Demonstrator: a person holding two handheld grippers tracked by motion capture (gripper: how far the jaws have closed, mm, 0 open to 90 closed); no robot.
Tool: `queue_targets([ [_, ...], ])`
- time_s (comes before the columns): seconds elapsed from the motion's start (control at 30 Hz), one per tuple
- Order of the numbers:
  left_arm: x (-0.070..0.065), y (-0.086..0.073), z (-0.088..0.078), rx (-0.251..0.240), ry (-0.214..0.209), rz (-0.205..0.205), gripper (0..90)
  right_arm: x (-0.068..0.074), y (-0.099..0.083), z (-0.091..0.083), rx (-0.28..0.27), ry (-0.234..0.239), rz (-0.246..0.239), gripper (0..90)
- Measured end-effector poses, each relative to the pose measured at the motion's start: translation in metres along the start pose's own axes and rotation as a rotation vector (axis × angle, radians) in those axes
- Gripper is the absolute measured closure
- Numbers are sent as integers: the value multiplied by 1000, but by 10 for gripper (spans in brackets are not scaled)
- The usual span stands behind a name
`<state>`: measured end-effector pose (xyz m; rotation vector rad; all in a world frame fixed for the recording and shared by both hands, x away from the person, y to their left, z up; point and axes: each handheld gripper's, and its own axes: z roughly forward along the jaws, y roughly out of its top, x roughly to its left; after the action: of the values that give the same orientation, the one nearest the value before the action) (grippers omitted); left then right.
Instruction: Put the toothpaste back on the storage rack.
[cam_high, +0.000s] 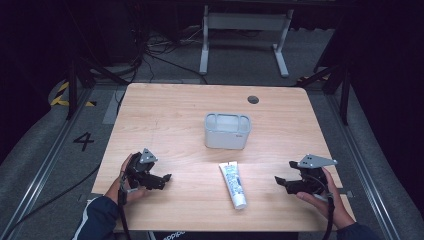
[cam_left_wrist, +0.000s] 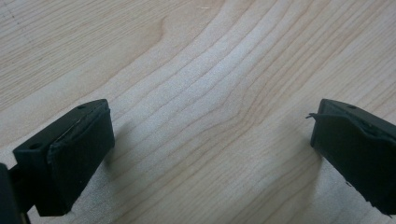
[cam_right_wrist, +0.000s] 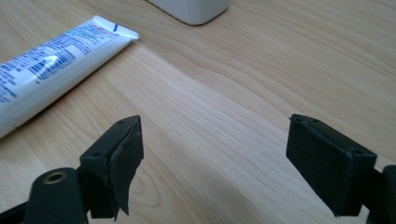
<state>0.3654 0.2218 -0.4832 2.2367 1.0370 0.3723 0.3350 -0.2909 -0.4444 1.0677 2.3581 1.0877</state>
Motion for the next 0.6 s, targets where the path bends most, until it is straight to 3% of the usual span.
queue_targets([
  [0.37,2,2,2,-5,-12,26,0,29,19,10,24,23,-61,187],
  [0.6,2,2,2,-6,-12,26,0,57,39,23,51,76,-112,188],
])
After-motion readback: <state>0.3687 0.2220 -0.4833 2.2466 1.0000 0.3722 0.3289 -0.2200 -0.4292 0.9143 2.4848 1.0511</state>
